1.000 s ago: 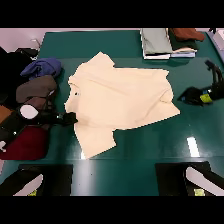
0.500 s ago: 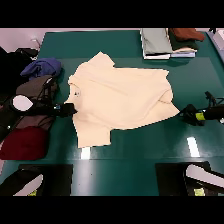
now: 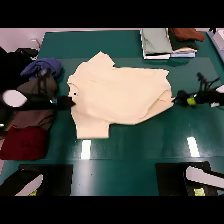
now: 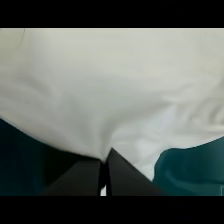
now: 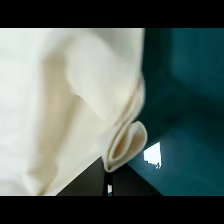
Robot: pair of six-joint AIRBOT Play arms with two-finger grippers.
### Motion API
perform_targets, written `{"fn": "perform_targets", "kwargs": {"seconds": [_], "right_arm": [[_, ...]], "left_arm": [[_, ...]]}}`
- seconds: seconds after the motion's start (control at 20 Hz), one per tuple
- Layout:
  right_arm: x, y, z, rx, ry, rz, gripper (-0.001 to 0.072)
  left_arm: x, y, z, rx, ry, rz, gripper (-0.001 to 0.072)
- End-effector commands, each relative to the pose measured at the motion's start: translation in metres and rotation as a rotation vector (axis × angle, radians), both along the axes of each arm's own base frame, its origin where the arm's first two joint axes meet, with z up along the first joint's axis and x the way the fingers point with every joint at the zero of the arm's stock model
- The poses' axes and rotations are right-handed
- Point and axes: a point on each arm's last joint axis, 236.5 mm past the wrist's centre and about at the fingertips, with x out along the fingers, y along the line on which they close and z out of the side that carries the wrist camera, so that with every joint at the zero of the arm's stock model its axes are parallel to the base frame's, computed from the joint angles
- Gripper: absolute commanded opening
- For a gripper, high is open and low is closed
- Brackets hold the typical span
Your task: Fold the shirts.
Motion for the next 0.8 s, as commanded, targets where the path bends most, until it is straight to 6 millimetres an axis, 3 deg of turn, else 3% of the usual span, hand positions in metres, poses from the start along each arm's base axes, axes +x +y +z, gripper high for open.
{"fn": "perform_targets", "kwargs": {"seconds": [0.0, 0.1, 0.2, 0.3, 0.35, 0.45, 0.55, 0.65, 0.75], "right_arm": [[0.018, 0.009, 0.123, -0.108, -0.297, 0.093, 0.0016], [0.013, 0.009, 0.229, -0.203, -0.548, 0.087, 0.0016], [-0.012, 0.016, 0.331, -0.294, -0.792, 0.075, 0.0016], [-0.049, 0.026, 0.414, -0.372, -0.995, 0.064, 0.0016], [-0.069, 0.03, 0.446, -0.413, -1.073, 0.057, 0.0016], [-0.1, 0.028, 0.489, -0.502, -1.163, 0.02, 0.0016], [-0.119, 0.02, 0.508, -0.573, -1.176, -0.021, 0.0016], [-0.123, 0.012, 0.507, -0.601, -1.121, -0.038, 0.0016], [-0.109, 0.011, 0.489, -0.58, -1.025, 0.002, 0.0015]], "left_arm": [[0.01, 0.011, 0.137, 0.023, -0.343, 0.008, 0.0022], [-0.01, 0.022, 0.252, 0.025, -0.617, 0.032, 0.0022], [-0.057, 0.033, 0.364, 0.003, -0.885, 0.058, 0.0022], [-0.111, 0.041, 0.446, -0.031, -1.093, 0.075, 0.0021], [-0.135, 0.045, 0.474, -0.046, -1.174, 0.082, 0.0021], [-0.173, 0.052, 0.511, -0.068, -1.289, 0.094, 0.0021], [-0.189, 0.058, 0.526, -0.06, -1.344, 0.114, 0.0021], [-0.178, 0.064, 0.515, -0.035, -1.297, 0.141, 0.002], [-0.131, 0.069, 0.475, 0.045, -1.137, 0.166, 0.0021]]}}
